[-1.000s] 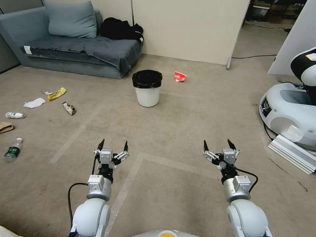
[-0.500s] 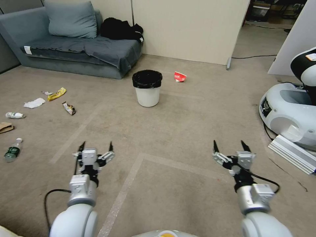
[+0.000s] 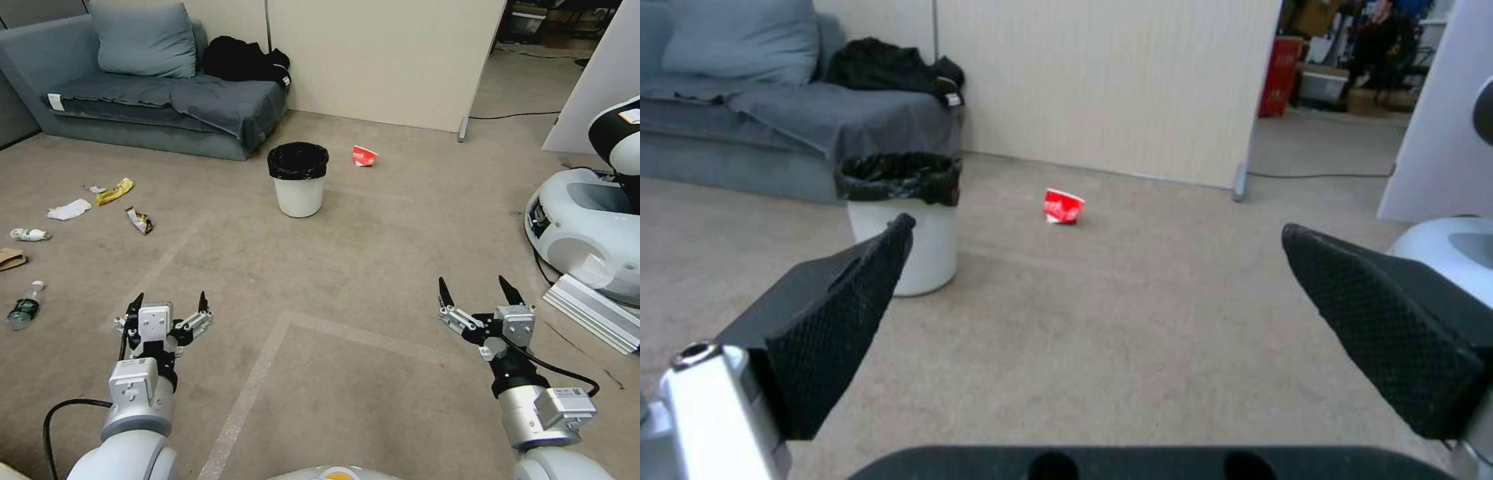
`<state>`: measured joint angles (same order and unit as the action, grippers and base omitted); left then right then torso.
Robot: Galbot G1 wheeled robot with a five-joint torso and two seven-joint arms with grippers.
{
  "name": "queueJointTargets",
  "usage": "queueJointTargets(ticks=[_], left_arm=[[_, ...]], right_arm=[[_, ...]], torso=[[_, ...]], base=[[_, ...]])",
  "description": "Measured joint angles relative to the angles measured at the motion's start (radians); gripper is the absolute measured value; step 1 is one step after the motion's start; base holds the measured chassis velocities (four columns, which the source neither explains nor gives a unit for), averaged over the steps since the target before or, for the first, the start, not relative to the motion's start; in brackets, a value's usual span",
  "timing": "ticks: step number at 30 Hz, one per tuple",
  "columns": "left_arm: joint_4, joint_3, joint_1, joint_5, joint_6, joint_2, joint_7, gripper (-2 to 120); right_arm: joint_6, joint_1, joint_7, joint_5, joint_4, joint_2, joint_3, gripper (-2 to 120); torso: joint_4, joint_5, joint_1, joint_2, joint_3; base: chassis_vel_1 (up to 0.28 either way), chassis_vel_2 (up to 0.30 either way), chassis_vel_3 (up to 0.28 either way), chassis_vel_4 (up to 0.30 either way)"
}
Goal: Pick up the trash bin, then pick up the garbage from the floor and place it into the trash bin.
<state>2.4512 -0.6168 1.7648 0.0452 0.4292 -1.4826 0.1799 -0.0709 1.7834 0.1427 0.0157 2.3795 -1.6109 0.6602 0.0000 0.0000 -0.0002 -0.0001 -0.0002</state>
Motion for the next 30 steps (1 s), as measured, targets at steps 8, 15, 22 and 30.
queueJointTargets(ticks=[8,15,22,30], left_arm=[[0.0,0.014,-0.001,-0.011,-0.007,0.005,-0.016,100],[-0.004,0.03,0.0,-0.006,-0.01,0.006,-0.022,100],[-0.006,0.031,0.002,-0.007,-0.011,0.011,-0.024,100],[-0.004,0.033,0.009,-0.016,-0.011,0.012,-0.02,100]], right_arm=[[0.0,0.0,0.002,0.004,-0.001,0.001,0.001,100],[-0.003,-0.001,0.006,0.019,-0.007,0.002,-0.003,100],[-0.003,-0.004,0.012,0.019,-0.013,0.002,-0.006,100],[-0.003,-0.006,0.013,0.019,-0.014,0.003,-0.01,100]], torso=[[-0.0001,-0.0001,0.0,0.0,0.0],[-0.0001,-0.0005,0.0,0.0,0.0],[0.0001,0.0003,0.0,0.0,0.0],[-0.0001,0.0,0.0,0.0,0.0]], base=[[-0.185,0.197,0.208,-0.194],[-0.261,0.264,0.268,-0.258],[-0.337,0.344,0.329,-0.331],[-0.36,0.355,0.364,-0.368]])
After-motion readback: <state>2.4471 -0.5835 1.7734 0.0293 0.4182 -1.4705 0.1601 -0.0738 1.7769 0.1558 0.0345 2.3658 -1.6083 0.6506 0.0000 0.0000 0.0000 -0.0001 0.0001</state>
